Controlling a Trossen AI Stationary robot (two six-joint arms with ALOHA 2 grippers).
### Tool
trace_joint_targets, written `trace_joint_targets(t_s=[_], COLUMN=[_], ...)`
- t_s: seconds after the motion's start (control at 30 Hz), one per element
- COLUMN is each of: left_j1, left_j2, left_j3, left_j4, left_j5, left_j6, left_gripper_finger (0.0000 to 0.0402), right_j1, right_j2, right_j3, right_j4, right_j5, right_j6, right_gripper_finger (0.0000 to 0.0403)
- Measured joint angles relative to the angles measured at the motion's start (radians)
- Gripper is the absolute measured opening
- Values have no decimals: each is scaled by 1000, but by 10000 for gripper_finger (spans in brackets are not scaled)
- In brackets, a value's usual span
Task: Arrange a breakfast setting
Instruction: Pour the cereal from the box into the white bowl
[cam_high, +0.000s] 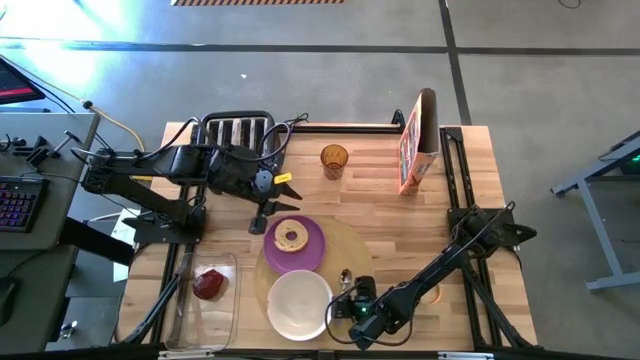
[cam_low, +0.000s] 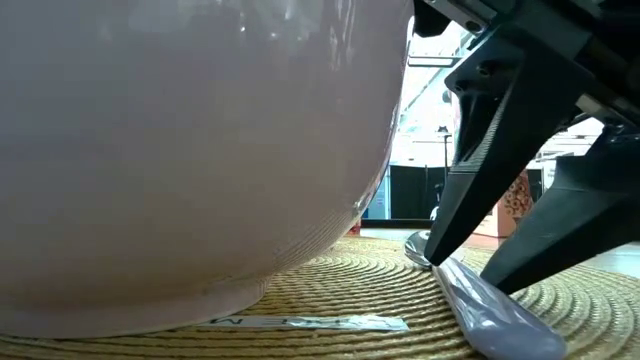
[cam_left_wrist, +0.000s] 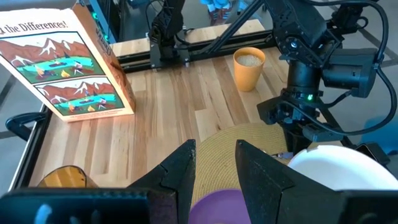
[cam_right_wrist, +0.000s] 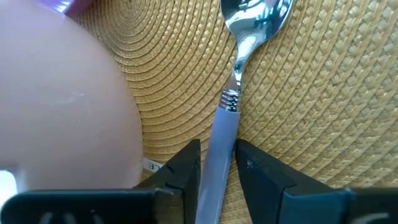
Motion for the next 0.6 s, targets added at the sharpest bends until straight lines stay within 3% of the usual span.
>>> trace_joint_targets(t_s=[0.3,0.6], left_j1=[0,0], left_j2=[0,0], left_j3=[0,0], left_j4=[-10,-15], left_j5=[0,0], left_j6=[0,-1], left_gripper_finger=[104,104], right_j1=[2,2], right_j2=[-4,-114], right_j3=[2,2], right_j4=[-13,-133], right_j5=[-5,-8], right_j6=[-23,-169], right_gripper_finger=[101,101])
